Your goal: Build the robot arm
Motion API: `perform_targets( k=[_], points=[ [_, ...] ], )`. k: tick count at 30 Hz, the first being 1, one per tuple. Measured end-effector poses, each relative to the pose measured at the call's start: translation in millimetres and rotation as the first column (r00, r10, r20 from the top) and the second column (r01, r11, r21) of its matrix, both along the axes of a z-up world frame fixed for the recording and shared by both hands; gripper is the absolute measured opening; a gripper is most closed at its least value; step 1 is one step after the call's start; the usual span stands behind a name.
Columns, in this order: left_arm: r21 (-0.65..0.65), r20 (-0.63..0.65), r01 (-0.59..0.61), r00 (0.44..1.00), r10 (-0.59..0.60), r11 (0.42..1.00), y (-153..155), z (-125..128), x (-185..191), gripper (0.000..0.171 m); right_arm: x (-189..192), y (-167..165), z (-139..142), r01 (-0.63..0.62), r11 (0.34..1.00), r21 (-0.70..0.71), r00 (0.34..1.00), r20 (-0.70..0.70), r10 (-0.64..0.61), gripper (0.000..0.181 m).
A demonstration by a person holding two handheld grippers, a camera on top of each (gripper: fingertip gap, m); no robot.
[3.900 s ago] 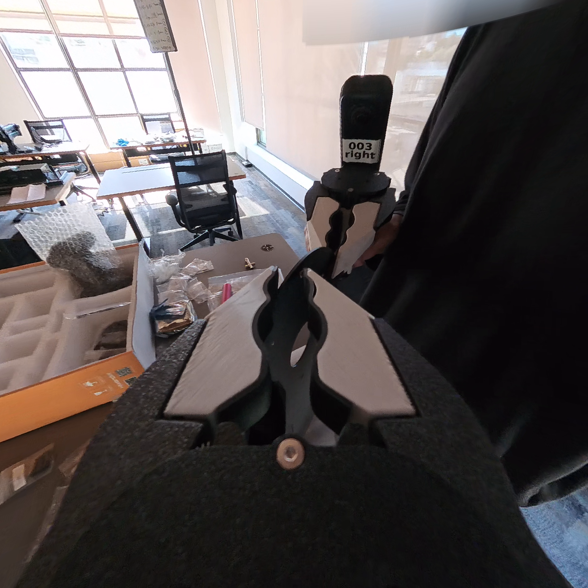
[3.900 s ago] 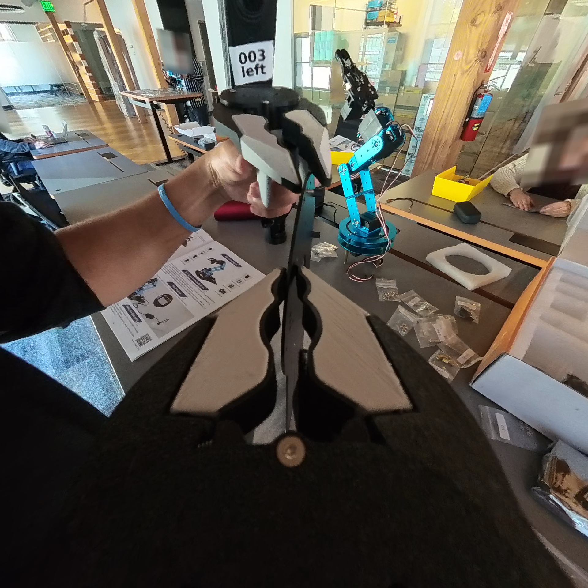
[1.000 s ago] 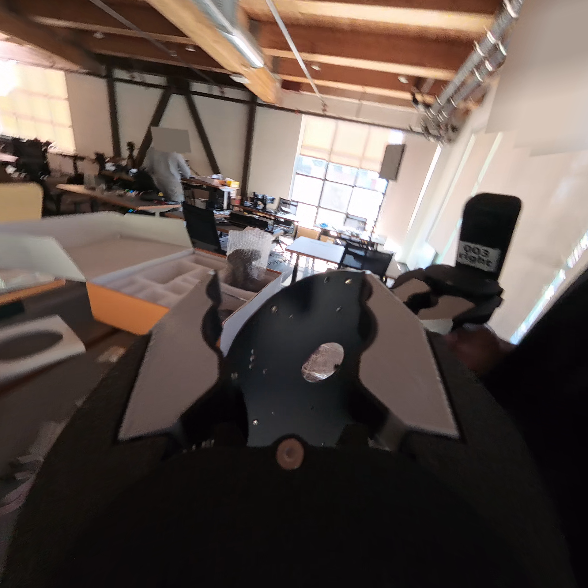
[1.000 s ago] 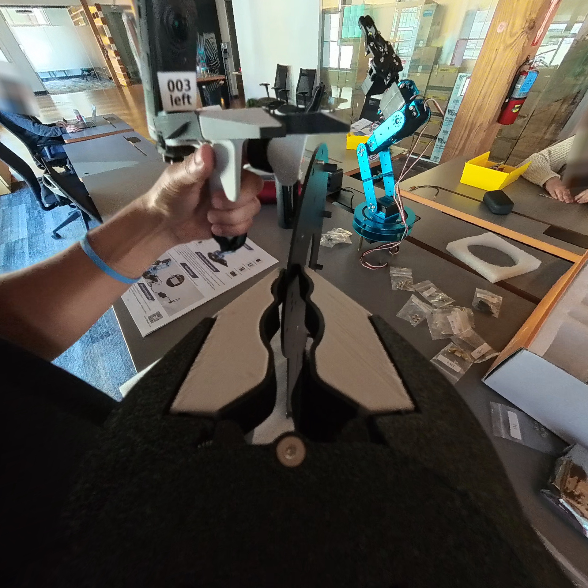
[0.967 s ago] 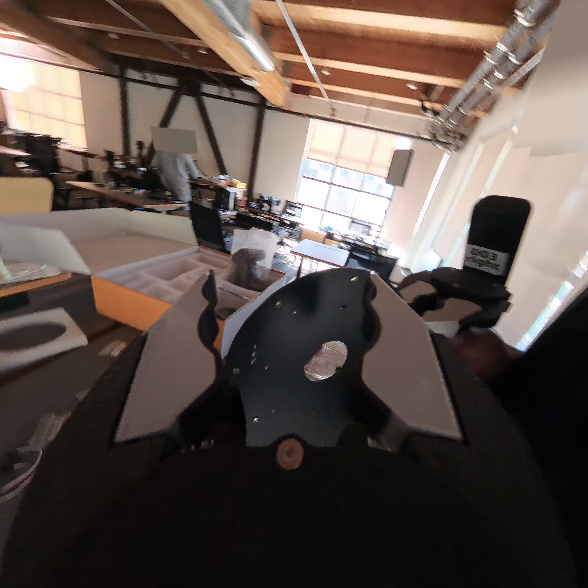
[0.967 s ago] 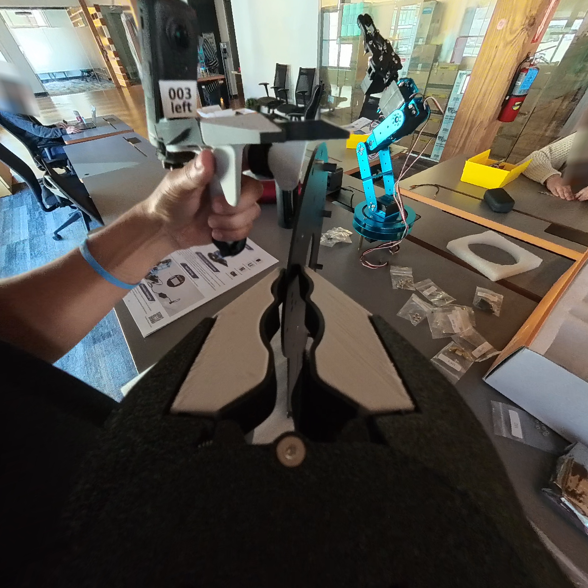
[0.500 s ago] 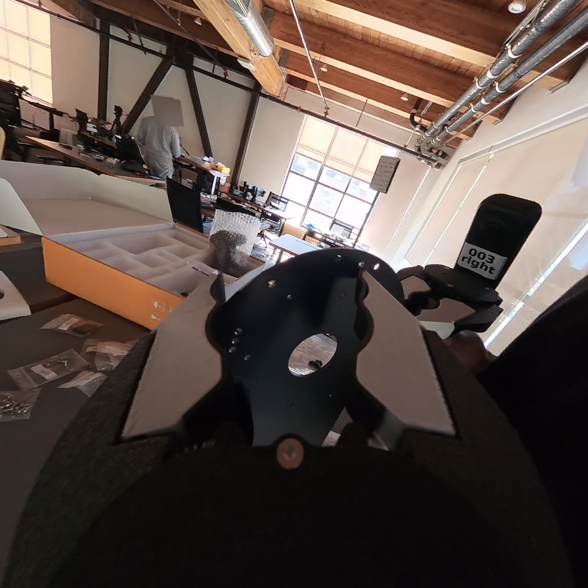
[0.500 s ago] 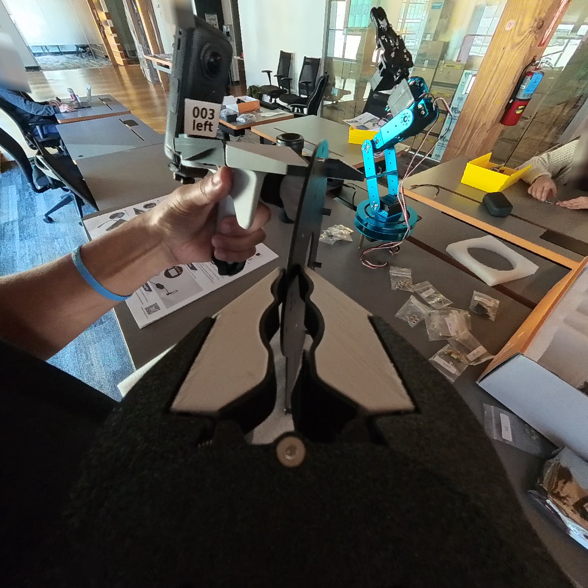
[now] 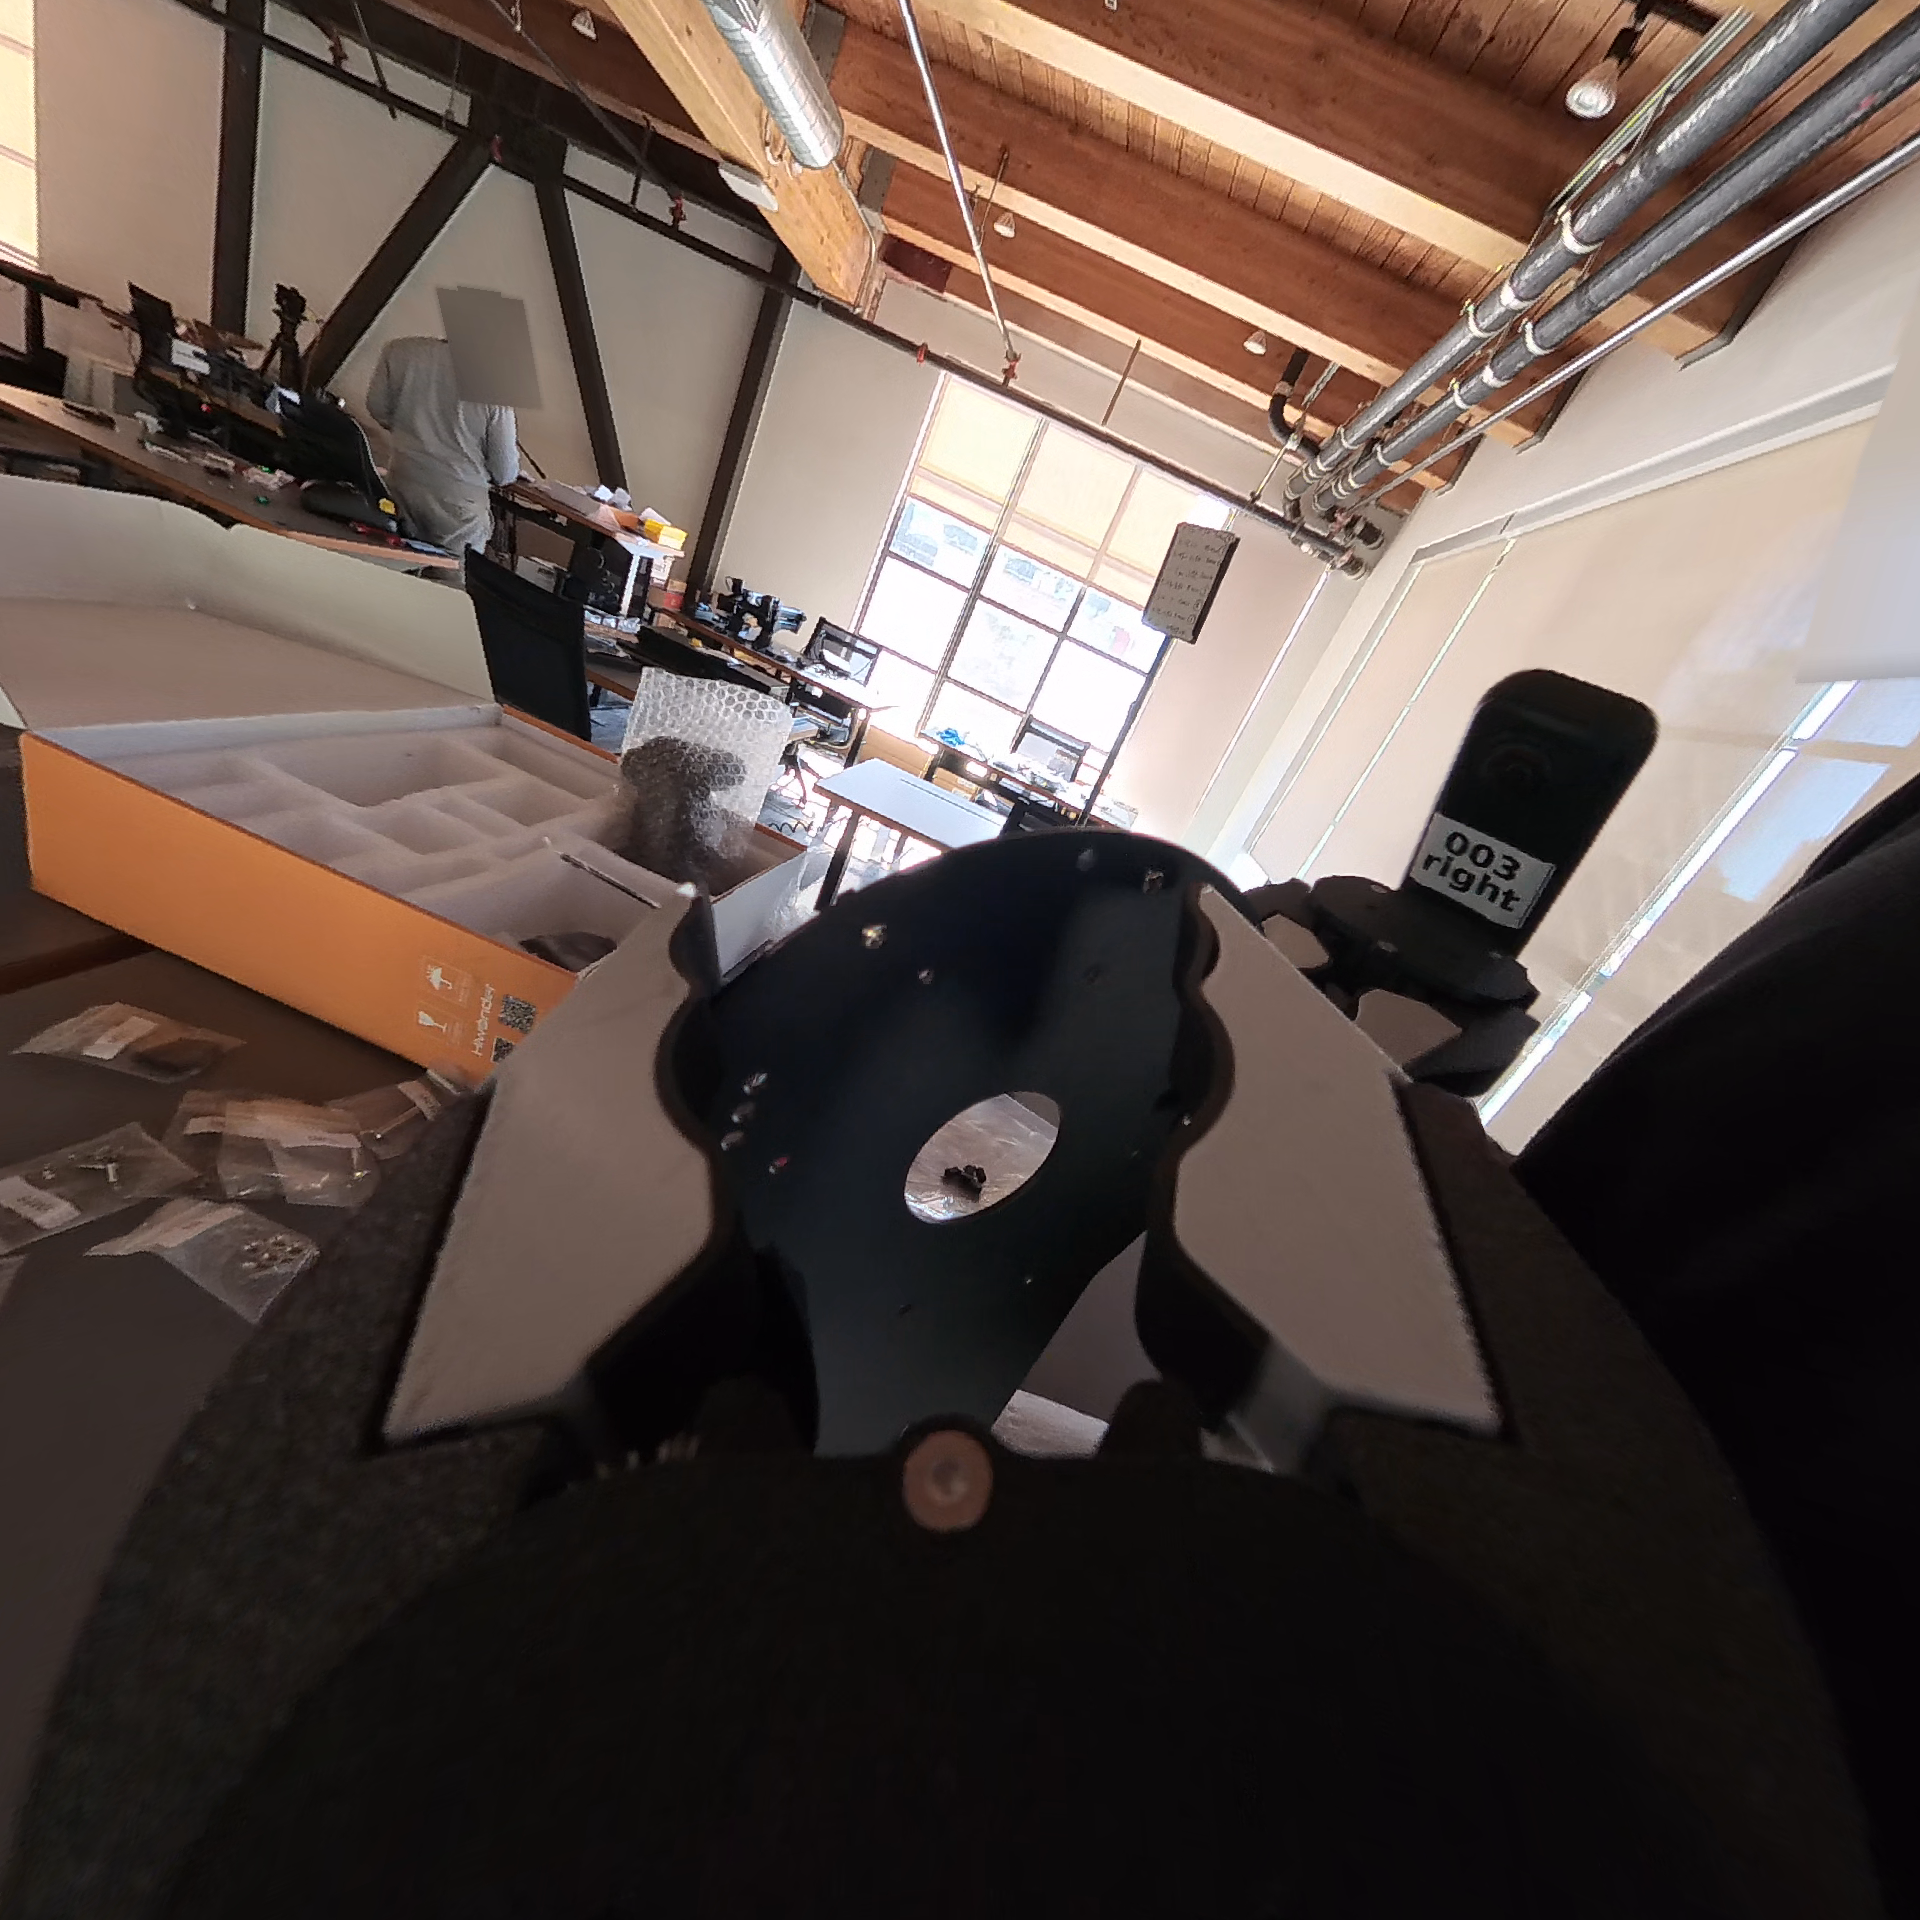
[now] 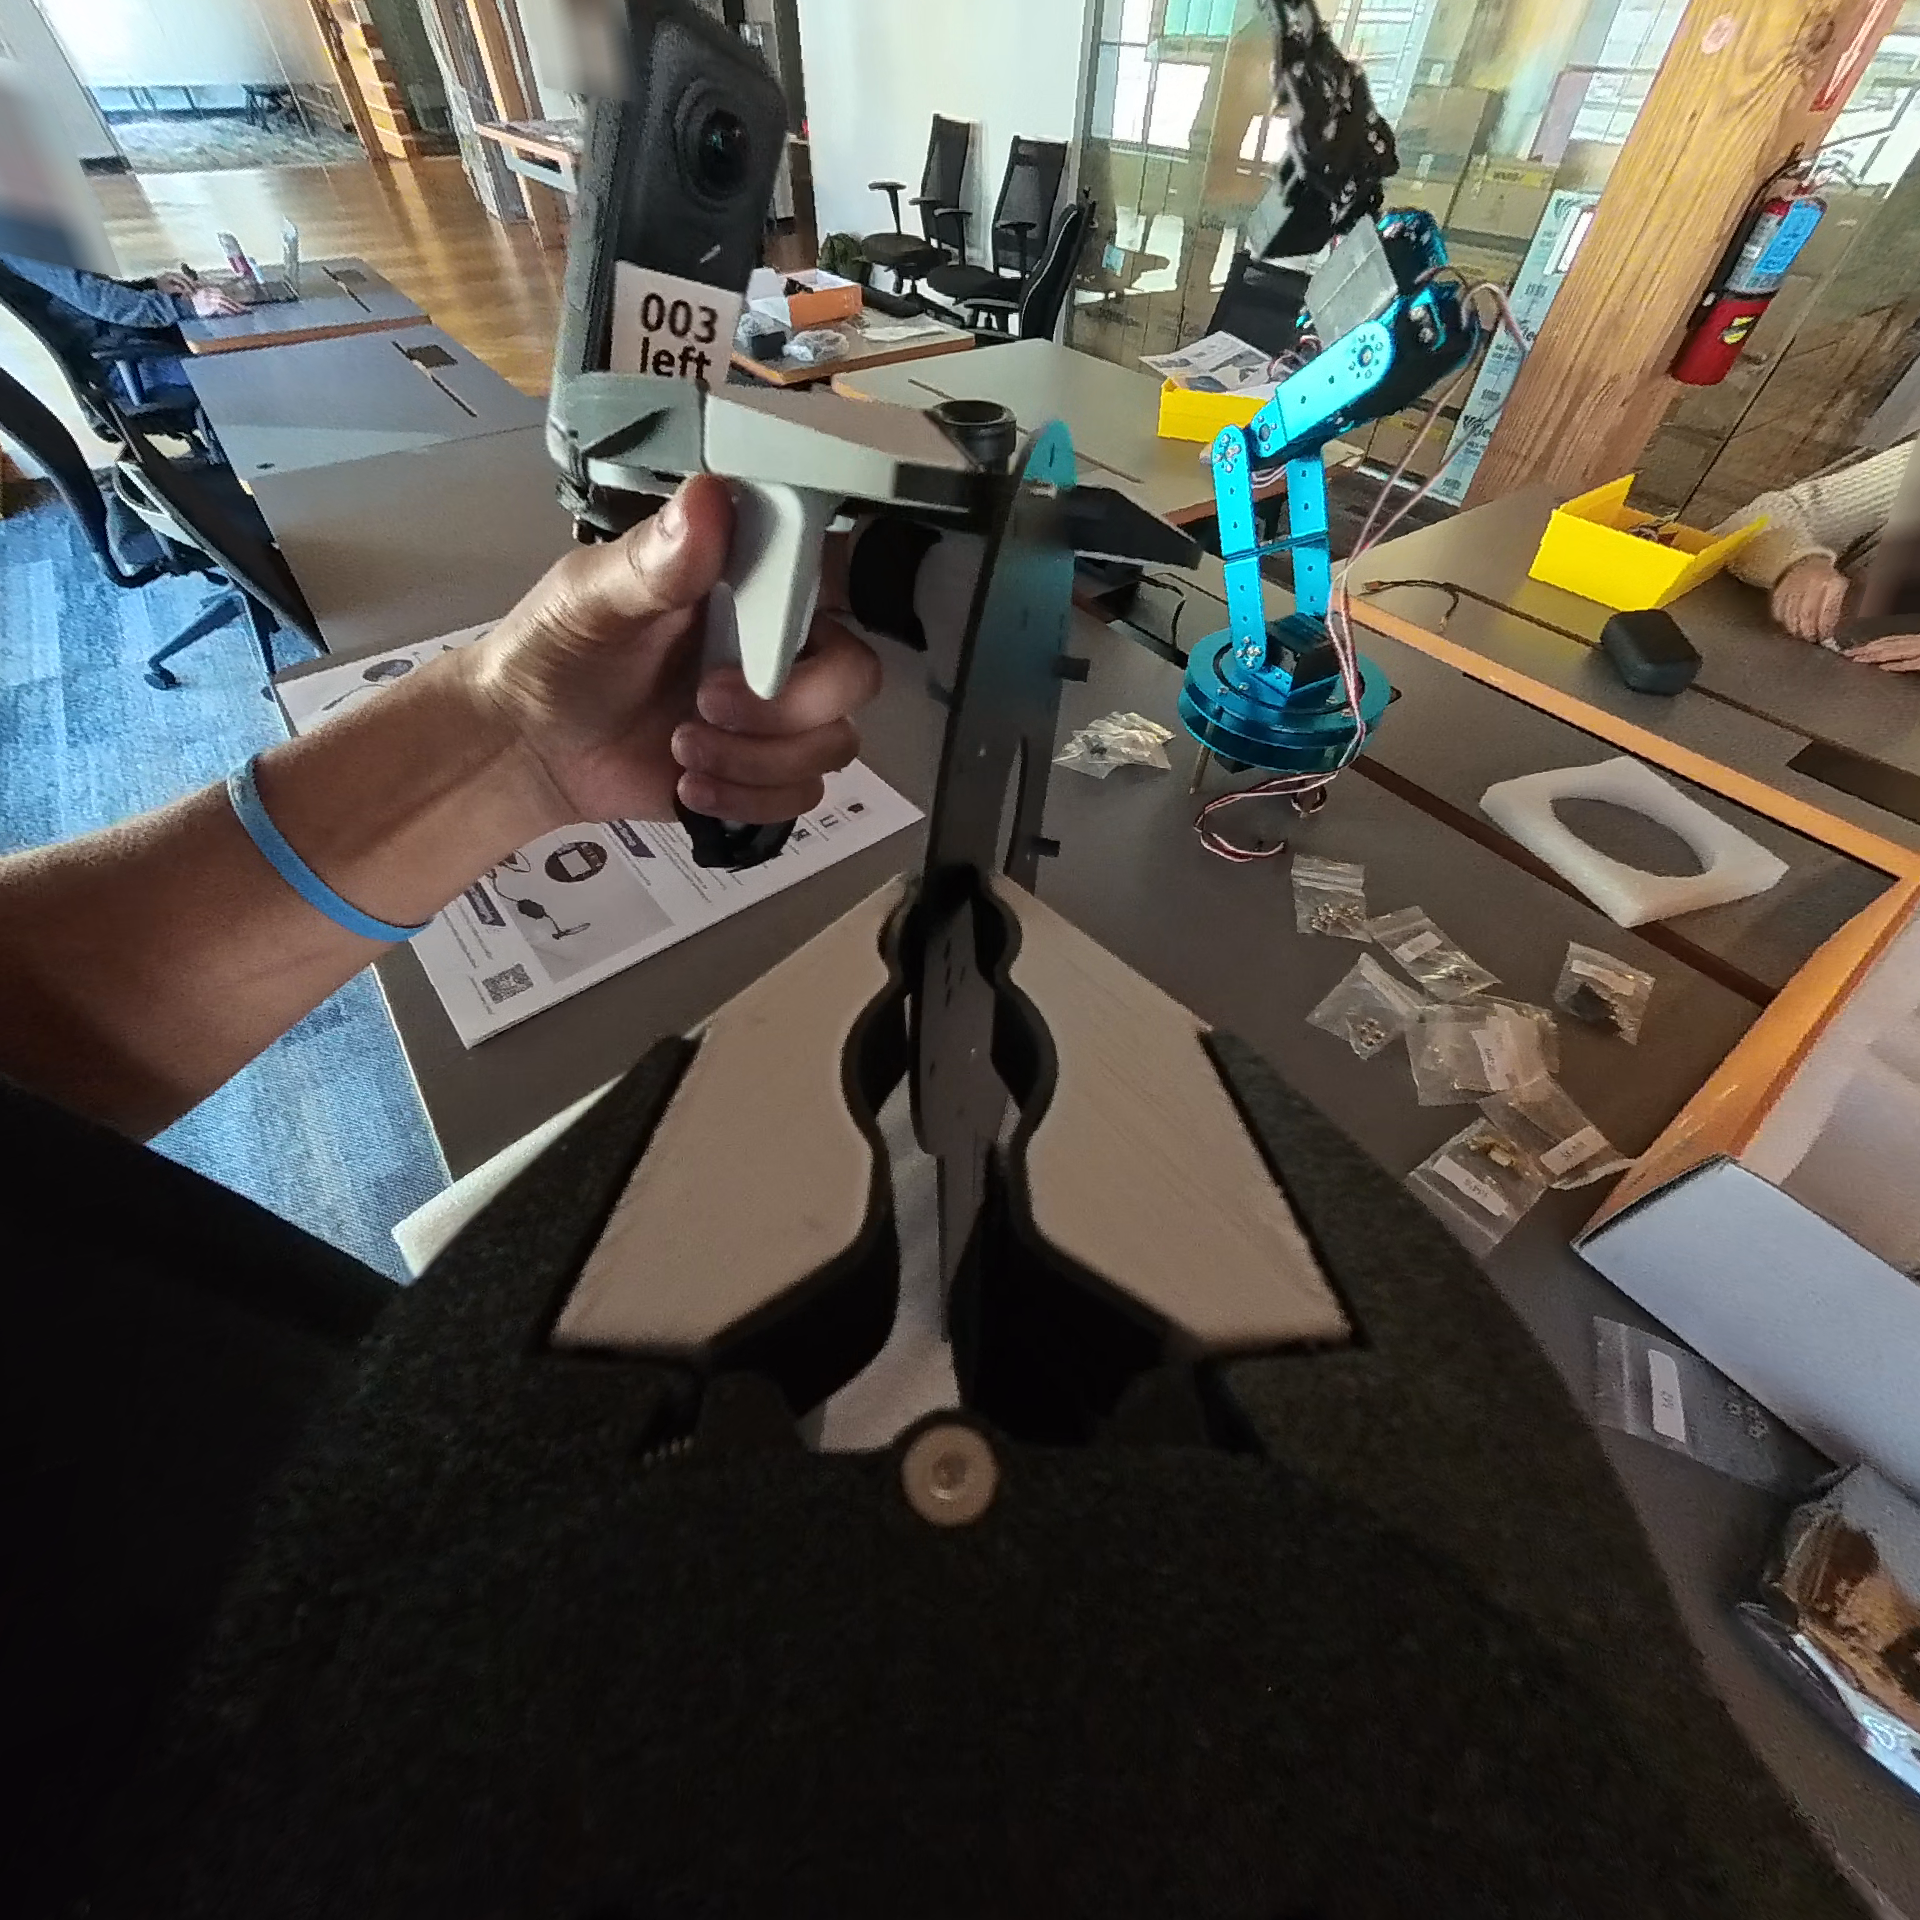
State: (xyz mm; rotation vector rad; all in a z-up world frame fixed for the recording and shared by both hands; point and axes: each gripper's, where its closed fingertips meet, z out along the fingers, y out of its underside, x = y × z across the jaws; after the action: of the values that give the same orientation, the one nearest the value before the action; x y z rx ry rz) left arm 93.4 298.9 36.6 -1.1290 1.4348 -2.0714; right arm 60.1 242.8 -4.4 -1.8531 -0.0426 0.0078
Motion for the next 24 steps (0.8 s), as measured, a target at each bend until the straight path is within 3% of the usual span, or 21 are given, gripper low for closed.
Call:
perform_targets(
  k=[15,24],
  points=[
    [0.027,0.002,0.006,1.0,-0.006,1.0,-0.2,1.7,-3.3,0.08,-6.2,-3.4,0.1,-0.043,0.999,0.009,0.998,-0.049,0.043,0.015],
    [0.032,0.002,0.007,1.0,-0.007,0.999,-0.7,1.9,-3.2,0.08,-4.7,-35.5,16.1,-0.169,0.981,0.092,0.98,-0.088,0.177,0.031]
  ],
)
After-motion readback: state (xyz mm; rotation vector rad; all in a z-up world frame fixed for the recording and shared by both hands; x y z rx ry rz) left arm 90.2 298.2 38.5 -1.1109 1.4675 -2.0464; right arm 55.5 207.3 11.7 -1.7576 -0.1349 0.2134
